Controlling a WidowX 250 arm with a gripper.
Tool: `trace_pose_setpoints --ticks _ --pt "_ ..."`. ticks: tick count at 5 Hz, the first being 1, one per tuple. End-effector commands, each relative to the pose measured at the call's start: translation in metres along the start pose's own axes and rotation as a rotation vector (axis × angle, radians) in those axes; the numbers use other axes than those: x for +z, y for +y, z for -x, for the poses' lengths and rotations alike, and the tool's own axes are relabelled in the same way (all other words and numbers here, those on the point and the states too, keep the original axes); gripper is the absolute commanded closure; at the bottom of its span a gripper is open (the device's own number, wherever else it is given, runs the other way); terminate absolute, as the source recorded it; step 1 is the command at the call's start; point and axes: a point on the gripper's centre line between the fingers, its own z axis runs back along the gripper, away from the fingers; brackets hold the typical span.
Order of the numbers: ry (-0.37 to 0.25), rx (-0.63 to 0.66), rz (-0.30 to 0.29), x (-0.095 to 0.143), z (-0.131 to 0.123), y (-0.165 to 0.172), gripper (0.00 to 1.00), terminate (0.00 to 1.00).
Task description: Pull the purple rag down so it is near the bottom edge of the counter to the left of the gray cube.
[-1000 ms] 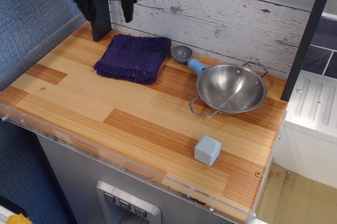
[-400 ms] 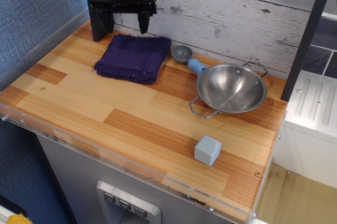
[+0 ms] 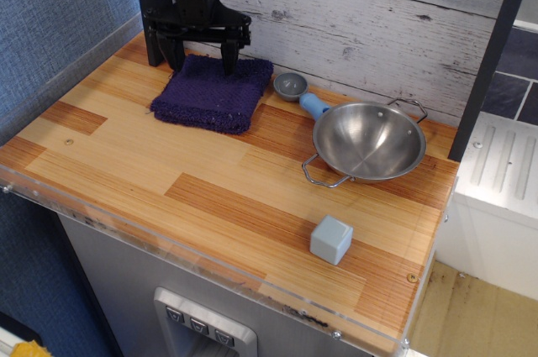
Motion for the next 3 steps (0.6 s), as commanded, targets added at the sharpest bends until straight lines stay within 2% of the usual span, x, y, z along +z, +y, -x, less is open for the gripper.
trace_pose_setpoints --ticks 1,3 --pt "-0.004 -0.041 0.025 -0.003 -0.007 -0.006 0.00 0.00" --pt "0.034 -0.066 0.020 -0.011 0.005 -0.010 0.00 0.00"
